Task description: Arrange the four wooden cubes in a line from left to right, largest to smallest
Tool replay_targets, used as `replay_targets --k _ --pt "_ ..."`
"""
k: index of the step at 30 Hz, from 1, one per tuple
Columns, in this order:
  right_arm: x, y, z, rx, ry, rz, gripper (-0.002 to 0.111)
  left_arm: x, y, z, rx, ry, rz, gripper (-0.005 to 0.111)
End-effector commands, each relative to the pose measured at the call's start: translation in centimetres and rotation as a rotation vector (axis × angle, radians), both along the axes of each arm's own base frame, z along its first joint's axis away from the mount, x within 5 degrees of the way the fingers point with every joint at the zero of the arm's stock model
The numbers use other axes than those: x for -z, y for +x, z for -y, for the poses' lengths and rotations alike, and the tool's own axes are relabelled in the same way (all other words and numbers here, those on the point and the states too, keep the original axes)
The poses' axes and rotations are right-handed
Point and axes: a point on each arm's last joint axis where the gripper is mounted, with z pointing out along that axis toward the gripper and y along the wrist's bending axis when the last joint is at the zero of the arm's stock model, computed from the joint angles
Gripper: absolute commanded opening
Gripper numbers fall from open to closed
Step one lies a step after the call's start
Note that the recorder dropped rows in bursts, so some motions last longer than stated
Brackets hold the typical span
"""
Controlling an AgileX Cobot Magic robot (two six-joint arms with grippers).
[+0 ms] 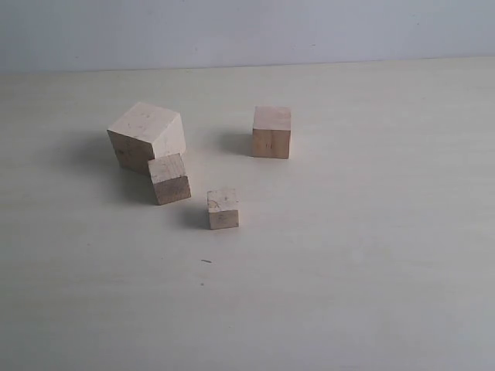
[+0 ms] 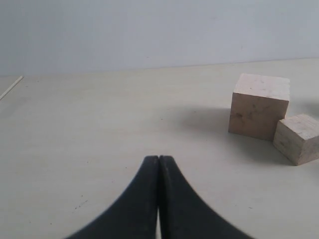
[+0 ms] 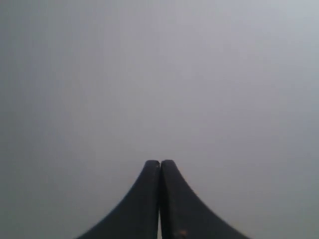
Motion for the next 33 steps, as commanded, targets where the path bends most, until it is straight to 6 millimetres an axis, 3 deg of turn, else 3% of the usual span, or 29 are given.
replay_targets --k 1,5,8,11,13,15,21,24,27,33 --pt "0.4 8.4 -2.4 -0.045 -0.147 -0.513 0.0 0.0 0.0 0.0 -0.001 0.0 0.006 0.0" --pt "2.4 14.3 -6.5 -0.175 -0.298 -0.793 0.0 0.0 0.0 0.0 -0.001 0.0 0.006 0.0" --pt "5.2 17.7 -11.3 -0.325 -0.417 -0.896 0.0 0.0 0.0 0.0 -0.001 0.0 0.006 0.0" --pt "7.5 19.7 -16.7 -0.478 -0.468 -0.946 0.001 0.0 0.0 0.0 -0.001 0.0 0.006 0.0" --pt "9.0 20.9 -19.9 -0.538 -0.516 -0.973 0.009 0.0 0.0 0.0 -0.001 0.0 0.006 0.0" --pt "10.3 22.2 -22.6 -0.571 -0.575 -0.97 0.024 0.0 0.0 0.0 -0.001 0.0 0.006 0.0" --pt "12.0 24.0 -28.8 -0.684 -0.645 -1.007 0.078 0.0 0.0 0.0 -0.001 0.0 0.006 0.0" --pt "12.1 24.4 -31.5 -0.747 -0.719 -0.967 0.095 0.0 0.0 0.0 -0.001 0.0 0.006 0.0" --pt "12.9 24.7 -33.7 -0.8 -0.788 -0.94 0.105 0.0 0.0 0.0 -0.001 0.0 0.006 0.0" --pt "15.7 25.6 -36.8 -0.854 -0.86 -0.908 0.105 0.0 0.0 0.0 -0.001 0.0 0.006 0.0"
